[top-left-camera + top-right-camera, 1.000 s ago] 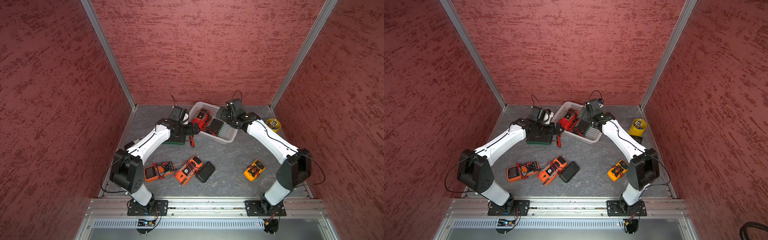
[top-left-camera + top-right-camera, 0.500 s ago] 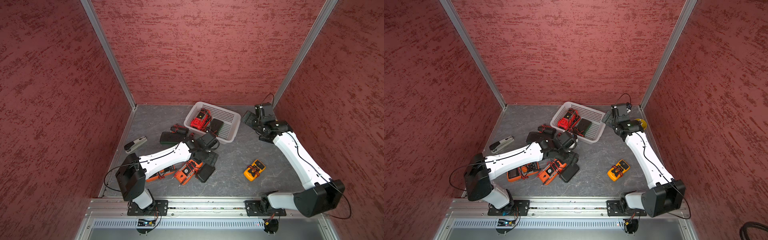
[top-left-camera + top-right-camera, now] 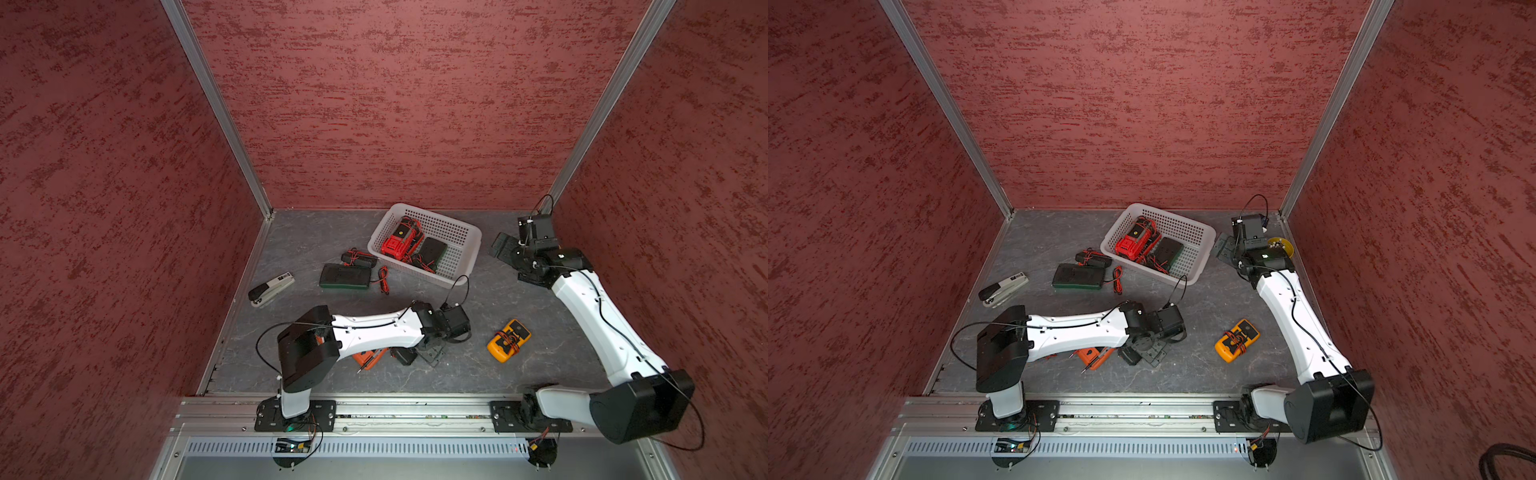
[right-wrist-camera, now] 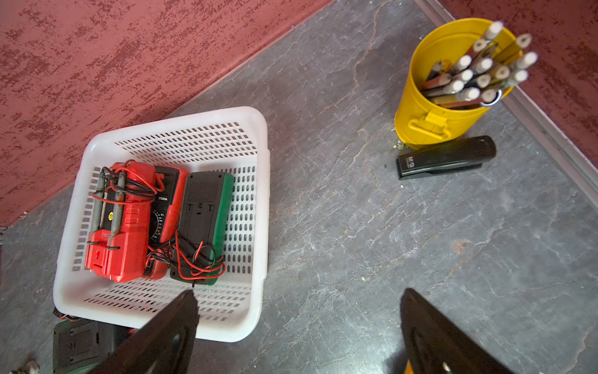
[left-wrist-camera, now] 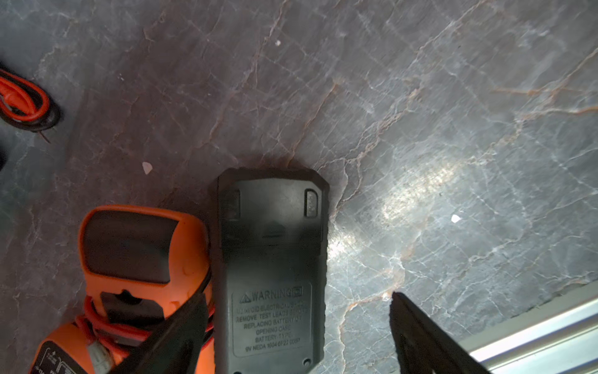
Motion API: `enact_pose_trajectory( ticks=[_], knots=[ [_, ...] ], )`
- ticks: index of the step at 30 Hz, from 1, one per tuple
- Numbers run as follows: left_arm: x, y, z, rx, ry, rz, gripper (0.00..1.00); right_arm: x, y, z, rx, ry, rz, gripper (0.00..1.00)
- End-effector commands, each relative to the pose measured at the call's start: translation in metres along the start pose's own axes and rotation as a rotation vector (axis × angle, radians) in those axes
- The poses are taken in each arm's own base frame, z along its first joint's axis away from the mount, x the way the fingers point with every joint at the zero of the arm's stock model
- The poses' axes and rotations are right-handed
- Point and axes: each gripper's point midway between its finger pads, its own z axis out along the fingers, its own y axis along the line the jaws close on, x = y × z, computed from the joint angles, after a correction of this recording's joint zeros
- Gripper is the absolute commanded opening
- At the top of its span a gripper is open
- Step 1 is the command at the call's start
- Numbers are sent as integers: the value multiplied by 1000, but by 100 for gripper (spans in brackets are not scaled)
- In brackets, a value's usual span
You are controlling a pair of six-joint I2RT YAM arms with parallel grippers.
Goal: Put the multimeter into the basket
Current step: Pick up the multimeter from the center of the board.
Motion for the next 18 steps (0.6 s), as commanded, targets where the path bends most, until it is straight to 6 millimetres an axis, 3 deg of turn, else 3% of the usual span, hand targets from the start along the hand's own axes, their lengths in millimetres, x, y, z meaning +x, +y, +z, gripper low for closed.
enact_pose_trajectory(
  ticks=[1, 9, 18],
  knots=[
    [3, 8, 4, -75, 12, -13, 91, 2, 1, -2, -39, 8, -11, 99],
    [12, 9, 20, -119, 45, -20, 89, 13, -3, 1, -56, 35, 1, 99],
    [23, -3, 30, -124, 81, 15, 85, 13, -5, -1, -67, 33, 9, 99]
  ],
)
